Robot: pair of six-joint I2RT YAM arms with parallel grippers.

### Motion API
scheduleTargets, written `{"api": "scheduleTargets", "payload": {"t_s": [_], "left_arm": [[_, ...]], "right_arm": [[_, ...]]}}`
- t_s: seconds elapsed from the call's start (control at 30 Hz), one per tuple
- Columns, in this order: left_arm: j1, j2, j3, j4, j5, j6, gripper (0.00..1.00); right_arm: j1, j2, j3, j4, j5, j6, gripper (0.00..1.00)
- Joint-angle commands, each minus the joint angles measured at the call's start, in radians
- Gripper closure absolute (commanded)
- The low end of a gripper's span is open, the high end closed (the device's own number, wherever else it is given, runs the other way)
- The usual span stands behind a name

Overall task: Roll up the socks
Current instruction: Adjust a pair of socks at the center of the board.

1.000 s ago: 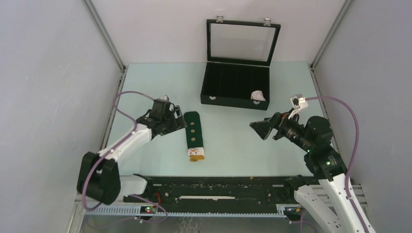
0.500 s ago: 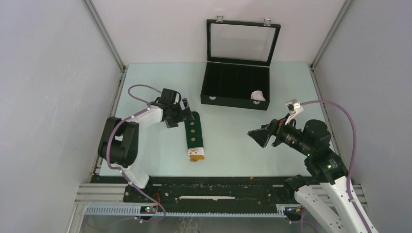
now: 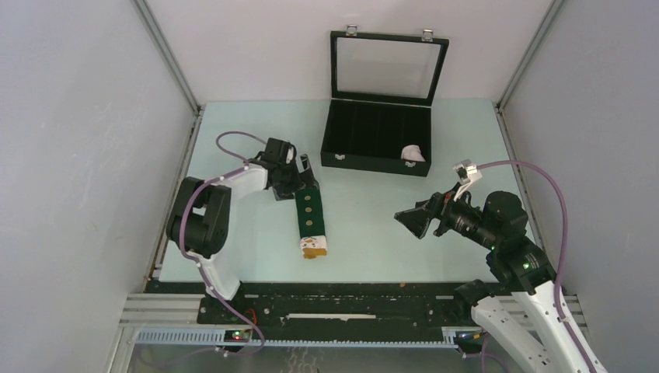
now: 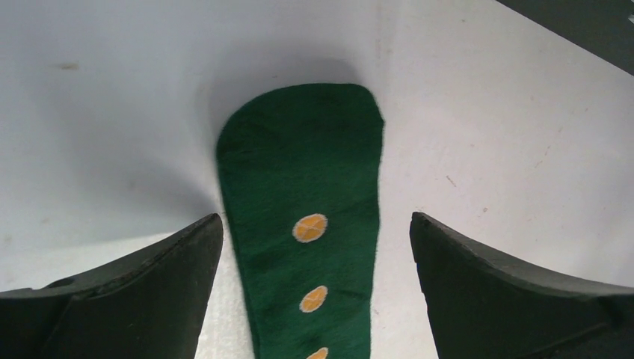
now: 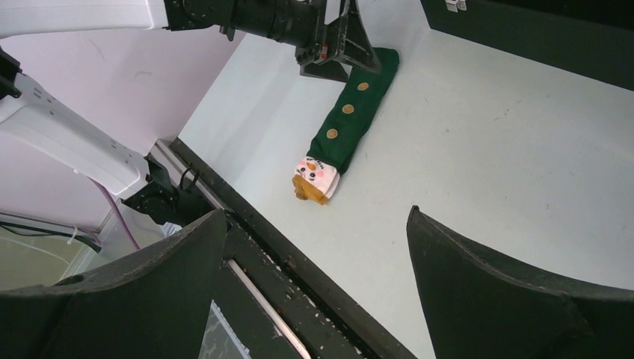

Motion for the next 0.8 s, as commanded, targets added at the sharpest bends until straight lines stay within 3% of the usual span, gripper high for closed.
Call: {"api": "scheduleTargets", "payload": {"t_s": [0.0, 0.57, 0.77], "left_arm": [[-0.059, 0.05, 0.052, 0.017, 0.029, 0.011, 0.0], [-0.31, 0.089, 0.054, 0.086, 0.034, -0.076, 0.0], [-0.327, 0.025, 0.044, 0.082, 0.006, -0.077, 0.0]], "right_arm": [[0.007, -0.003, 0.0, 0.014, -0.019, -0.013, 0.04], [0.057, 0.01, 0.0, -0.042, 0.046, -0.029, 0.05], [0.092, 0.034, 0.0, -0.054, 0.001, -0.078, 0.12]]}}
